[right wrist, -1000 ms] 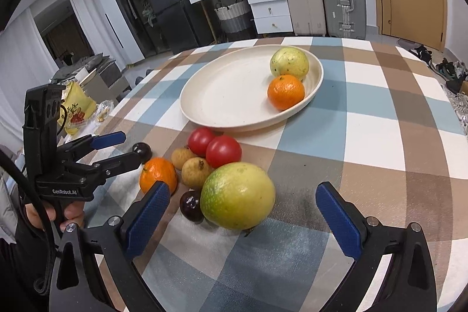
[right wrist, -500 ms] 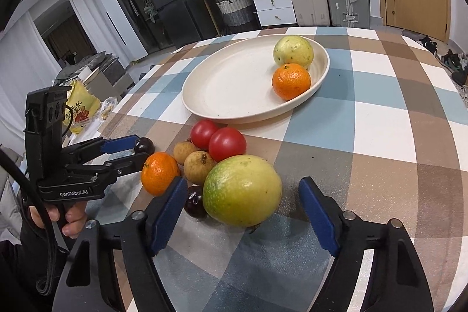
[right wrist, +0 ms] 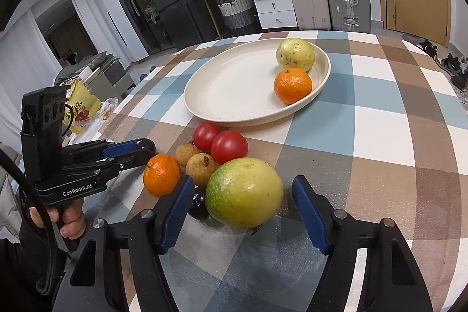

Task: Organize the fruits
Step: 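Grasp the dark plum with the left tool while the right tool grasps the large green pomelo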

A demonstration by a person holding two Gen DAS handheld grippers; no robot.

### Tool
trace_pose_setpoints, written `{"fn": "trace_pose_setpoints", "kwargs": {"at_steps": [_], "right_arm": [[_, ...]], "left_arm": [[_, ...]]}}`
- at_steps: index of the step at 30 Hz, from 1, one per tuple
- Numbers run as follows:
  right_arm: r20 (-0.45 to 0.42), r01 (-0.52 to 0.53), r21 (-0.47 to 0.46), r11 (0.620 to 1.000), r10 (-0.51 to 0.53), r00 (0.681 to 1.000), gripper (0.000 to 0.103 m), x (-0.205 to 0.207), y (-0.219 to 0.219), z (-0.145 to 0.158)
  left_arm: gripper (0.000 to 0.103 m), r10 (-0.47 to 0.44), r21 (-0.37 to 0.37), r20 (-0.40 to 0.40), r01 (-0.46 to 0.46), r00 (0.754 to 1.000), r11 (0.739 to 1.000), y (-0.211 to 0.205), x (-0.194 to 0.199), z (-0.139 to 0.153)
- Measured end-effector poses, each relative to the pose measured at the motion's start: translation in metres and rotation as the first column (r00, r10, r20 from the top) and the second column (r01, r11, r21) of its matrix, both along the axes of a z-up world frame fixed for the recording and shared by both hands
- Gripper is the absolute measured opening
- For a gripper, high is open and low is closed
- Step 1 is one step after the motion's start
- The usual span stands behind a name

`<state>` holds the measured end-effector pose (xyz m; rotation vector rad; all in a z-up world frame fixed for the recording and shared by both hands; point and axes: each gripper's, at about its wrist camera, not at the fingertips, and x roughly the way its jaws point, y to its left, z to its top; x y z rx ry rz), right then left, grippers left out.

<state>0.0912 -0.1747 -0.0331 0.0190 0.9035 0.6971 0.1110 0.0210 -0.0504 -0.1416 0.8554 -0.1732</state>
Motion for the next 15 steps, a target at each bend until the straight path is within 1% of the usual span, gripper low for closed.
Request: {"fn": "trace_pose_setpoints", "kwargs": {"at_steps": [2,5,15], "right_arm": [[0.005,0.0,-0.003,1.0,0.0,1.0,0.064,-0.0003,0.0001,0.0006],[0.02,0.001,-0.011,1.0,-0.001,1.0,0.054,-0.0009,0.0004,0.0017],[0.063,-0.012,0.003,1.0,0.012,0.998,0.053,-0.0057,0.0,0.008]], "left_arm": [[0.023,0.004,-0.003,-0.001,-0.004,1.0,1.0,0.0009,-0.0001,0.0002],[0.023,0.007,-0.005,-0.002,-0.007,1.0,1.0,0.0023,0.0002,-0.0002],[0.023,0.018,-0.016,0.011,-0.017,1.0,1.0,0.0049,-0.0008,0.0013]]}}
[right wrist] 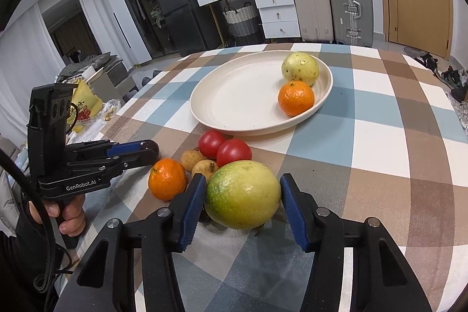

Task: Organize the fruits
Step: 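Grasp the dark plum with the left tool while the right tool grasps the large green pomelo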

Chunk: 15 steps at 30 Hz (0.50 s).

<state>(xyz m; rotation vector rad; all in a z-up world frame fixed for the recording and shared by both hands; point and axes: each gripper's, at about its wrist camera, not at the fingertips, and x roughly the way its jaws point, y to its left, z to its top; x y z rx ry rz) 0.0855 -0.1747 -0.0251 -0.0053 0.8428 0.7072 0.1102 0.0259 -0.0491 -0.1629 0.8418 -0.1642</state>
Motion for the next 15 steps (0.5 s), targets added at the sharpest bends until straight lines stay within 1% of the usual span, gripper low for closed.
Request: {"fn": "trace_pose_setpoints", "kwargs": {"at_steps": [7,13,15], "right_arm": [[0.022,0.007,0.012,1.0,-0.008,1.0,0.053,-0.002,-0.002,0.004],[0.056,0.021,0.015,1.0,-0.022,0.998,0.053,-0.002,-0.004,0.009],[0.056,0.023,0.031,0.999,-0.025,0.998,0.053,-0.001,-0.005,0.011]], "left_arm": [[0.023,0.011,0.001,0.021,-0.011,1.0,1.0,0.0,-0.002,0.003],[0.023,0.023,0.023,0.061,-0.025,0.998,0.999,-0.001,-0.005,0.009],[0.023,0.033,0.024,0.072,-0.035,0.997,0.999,0.0,-0.006,0.012]]}}
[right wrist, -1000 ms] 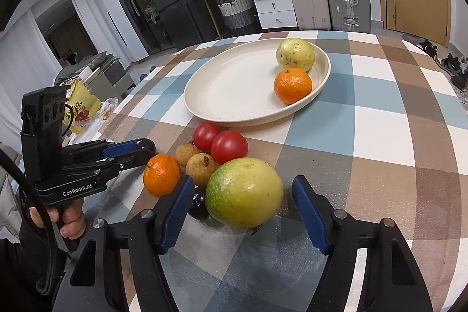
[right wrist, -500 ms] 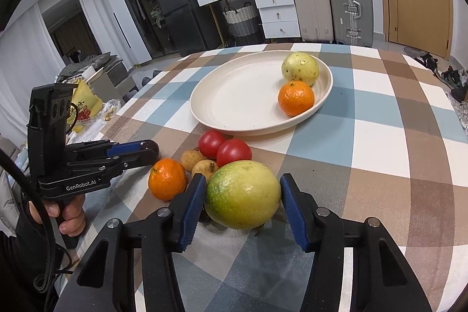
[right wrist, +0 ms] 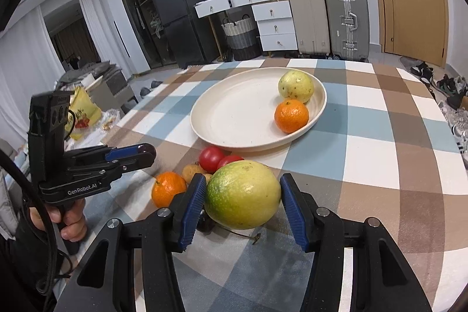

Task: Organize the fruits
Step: 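Grasp the dark plum with the left tool while the right tool grasps the large green pomelo, then carry the plum and green pomelo over the cream plate with both tools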

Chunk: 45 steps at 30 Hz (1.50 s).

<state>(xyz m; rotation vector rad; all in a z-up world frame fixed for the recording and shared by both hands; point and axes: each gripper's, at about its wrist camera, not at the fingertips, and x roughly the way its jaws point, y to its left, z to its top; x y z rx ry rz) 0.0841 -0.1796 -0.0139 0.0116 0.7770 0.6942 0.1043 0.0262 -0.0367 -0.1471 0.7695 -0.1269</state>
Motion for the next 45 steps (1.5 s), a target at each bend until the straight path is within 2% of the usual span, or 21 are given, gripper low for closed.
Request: {"fn": "trace_pose_setpoints", "kwargs": {"at_steps": [11,26,34,45], "right_arm": [[0.037,0.023,0.054,0.998,-0.025,0.999,0.053,0.001,-0.008,0.018],[0.109,0.034,0.081,0.996,-0.043,0.993,0.053,0.012,-0.004,0.059],[0.111,0.04,0.103,0.994,-0.051,0.992,0.053,0.025,0.0,0.07],[0.091,0.047,0.107,0.993,-0.057,0.994,0.053,0.05,0.009,0.073]], "left_arm": [[0.023,0.009,-0.005,0.041,-0.009,0.999,1.0,0.0,0.003,0.018],[0.023,-0.014,0.018,0.136,0.011,0.991,1.0,-0.016,0.017,0.068],[0.023,-0.032,0.034,0.173,0.026,0.984,0.999,-0.026,0.03,0.091],[0.023,-0.049,0.036,0.18,0.043,0.982,0.998,-0.035,0.061,0.094]]}}
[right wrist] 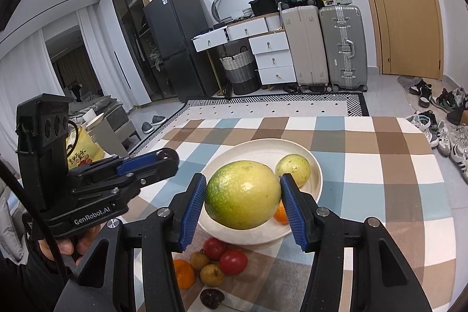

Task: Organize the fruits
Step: 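Carry the plum and green pomelo over the cream plate with both tools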

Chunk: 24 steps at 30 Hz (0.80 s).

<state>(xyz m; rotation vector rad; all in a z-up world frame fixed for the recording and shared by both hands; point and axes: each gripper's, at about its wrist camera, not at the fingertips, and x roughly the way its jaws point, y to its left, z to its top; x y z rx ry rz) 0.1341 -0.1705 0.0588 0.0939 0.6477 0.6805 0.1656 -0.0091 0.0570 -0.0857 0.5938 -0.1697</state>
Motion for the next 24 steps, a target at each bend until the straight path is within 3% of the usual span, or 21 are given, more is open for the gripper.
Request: {"fn": "trace_pose_setpoints", "kwargs": {"at_steps": [24], "right_arm": [[-0.069,-0.015,-0.026,1.0,0.013,0.997,0.053,0.042,0.02,-0.043]], "left_arm": [[0.023,0.04,0.022,-0.095,-0.038,0.995,0.999,0.01,0.059,-0.067]]}}
